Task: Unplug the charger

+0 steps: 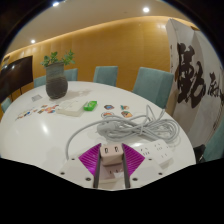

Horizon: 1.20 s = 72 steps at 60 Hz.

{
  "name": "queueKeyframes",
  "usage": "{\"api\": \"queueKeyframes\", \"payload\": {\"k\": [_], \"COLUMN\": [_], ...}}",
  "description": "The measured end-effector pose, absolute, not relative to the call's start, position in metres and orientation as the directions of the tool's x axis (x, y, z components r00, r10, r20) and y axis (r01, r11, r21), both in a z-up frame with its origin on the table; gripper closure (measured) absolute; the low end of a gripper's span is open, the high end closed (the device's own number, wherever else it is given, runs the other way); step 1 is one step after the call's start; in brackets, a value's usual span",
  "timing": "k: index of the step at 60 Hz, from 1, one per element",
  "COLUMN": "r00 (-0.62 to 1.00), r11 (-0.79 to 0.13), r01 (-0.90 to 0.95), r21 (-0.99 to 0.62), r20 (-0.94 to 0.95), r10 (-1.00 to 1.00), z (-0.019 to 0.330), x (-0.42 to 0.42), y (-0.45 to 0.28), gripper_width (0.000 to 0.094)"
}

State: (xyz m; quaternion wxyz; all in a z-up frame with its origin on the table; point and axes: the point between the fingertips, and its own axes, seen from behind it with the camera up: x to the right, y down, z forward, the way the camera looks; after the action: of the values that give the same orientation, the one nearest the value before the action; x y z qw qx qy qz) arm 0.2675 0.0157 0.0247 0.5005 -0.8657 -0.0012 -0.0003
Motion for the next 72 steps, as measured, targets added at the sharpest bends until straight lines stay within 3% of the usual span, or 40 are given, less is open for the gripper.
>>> {"api": "queueKeyframes", "payload": {"k": [11, 21, 26, 33, 39, 45, 55, 61, 66, 72], "r00": [1.0, 0.999, 1.0, 0.999, 0.999, 0.996, 0.981, 0.975, 0.972, 0.967], "r11": [-0.503, -0.524, -0.298, -0.066, 0.003, -0.087, -0.393, -0.522, -0.582, -0.579], "r01": [0.009, -0.04, -0.011, -0.015, -0.041, -0.038, -0.071, -0.114, -0.153, -0.182], "r21": [-0.865, -0.851, -0.955, -0.998, -0.999, -0.996, -0.917, -0.845, -0.798, -0.795], "r20": [0.009, -0.048, -0.016, -0.018, -0.042, -0.03, 0.007, 0.005, -0.015, -0.038], "r10": [0.002, 0.0, 0.012, 0.048, -0.007, -0.086, -0.194, -0.221, -0.235, -0.253], "z": [0.027, 0.028, 0.13, 0.272, 0.328, 0.287, 0.128, 0.046, 0.013, 0.007], "x": [0.267, 0.267, 0.271, 0.273, 0.324, 0.384, 0.465, 0.481, 0.487, 0.491], "y": [0.017, 0.016, 0.03, 0.043, 0.055, 0.061, 0.046, 0.024, 0.014, 0.011], "gripper_width": [0.0744, 0.0772, 0.0772, 0.0775, 0.077, 0.0759, 0.0716, 0.0679, 0.066, 0.0594]}}
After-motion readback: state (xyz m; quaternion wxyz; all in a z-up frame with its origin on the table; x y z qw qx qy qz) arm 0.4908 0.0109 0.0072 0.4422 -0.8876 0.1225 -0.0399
